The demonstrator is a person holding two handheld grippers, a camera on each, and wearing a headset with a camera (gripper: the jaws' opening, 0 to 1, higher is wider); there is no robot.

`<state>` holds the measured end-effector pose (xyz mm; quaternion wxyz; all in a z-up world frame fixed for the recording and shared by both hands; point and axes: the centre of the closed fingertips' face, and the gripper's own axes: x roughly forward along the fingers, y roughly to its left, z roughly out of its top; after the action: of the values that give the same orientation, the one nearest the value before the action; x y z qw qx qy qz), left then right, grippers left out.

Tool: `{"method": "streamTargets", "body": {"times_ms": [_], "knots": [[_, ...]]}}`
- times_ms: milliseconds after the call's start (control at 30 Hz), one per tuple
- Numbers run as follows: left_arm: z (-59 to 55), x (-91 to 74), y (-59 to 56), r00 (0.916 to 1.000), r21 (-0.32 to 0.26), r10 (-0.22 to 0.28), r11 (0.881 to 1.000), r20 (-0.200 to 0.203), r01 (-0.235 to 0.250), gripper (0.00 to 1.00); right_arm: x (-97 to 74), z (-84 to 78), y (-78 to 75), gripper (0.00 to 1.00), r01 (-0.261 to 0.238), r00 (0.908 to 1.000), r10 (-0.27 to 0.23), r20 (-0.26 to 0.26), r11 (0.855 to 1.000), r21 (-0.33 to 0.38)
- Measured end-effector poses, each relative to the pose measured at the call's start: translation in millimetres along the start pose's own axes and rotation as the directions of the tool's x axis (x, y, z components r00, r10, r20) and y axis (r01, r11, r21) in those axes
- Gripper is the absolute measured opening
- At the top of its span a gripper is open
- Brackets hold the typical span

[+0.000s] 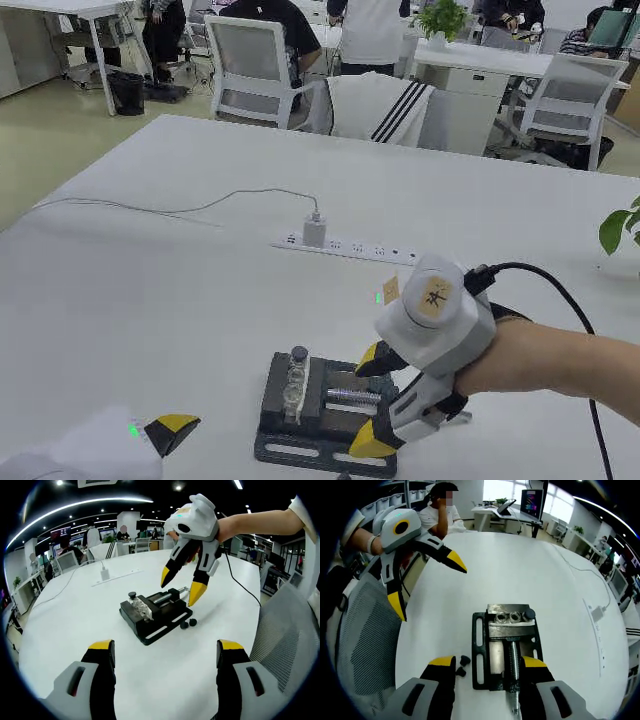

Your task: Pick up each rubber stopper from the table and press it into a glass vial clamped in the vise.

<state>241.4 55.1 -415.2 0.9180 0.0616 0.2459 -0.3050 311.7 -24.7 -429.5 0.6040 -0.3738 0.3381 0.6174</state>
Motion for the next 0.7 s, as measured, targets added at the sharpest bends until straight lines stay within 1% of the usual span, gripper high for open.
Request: {"method": "streamTargets", "body": {"times_ms": [100,267,400,500,633,700], "knots": [[-0.9,0.3,-1.5,1.0,0.0,-0.004,1.0,-0.001,0.004,0.82,-1.0,-1.9,5.6,0.46,-0.003,1.0,0.003,0.001,1.0,-0.002],[-1.7,1.3,-3.0,1.0,-0.001,-0.007,1.0,0.002,0.007,0.82,0.1,-8.3,19.7,0.38,-0.016,0.9998,0.016,0.008,1.0,0.013],[-2.6,2.3,-4.7,0.9999,-0.007,-0.01,1.0,0.002,0.01,0.82,3.5,-16.8,31.5,0.35,-0.022,0.9997,0.022,0.004,1.0,0.019],[-3.8,3.2,-5.7,0.9999,-0.008,-0.013,1.0,0.001,0.013,0.81,7.1,-23.1,37.8,0.3,-0.026,0.9996,0.026,0.007,0.999,0.033],[-5.7,3.7,-6.6,0.9999,-0.013,-0.015,1.0,-0.001,0.015,0.81,14.3,-34.1,44.0,0.23,-0.026,0.9996,0.026,-0.012,0.998,0.05],[-6.7,3.8,-7.1,0.9999,-0.015,-0.016,1.0,-0.003,0.016,0.81,17.5,-38.1,45.6,0.19,-0.013,0.9996,0.013,-0.025,1.0,0.026]]}}
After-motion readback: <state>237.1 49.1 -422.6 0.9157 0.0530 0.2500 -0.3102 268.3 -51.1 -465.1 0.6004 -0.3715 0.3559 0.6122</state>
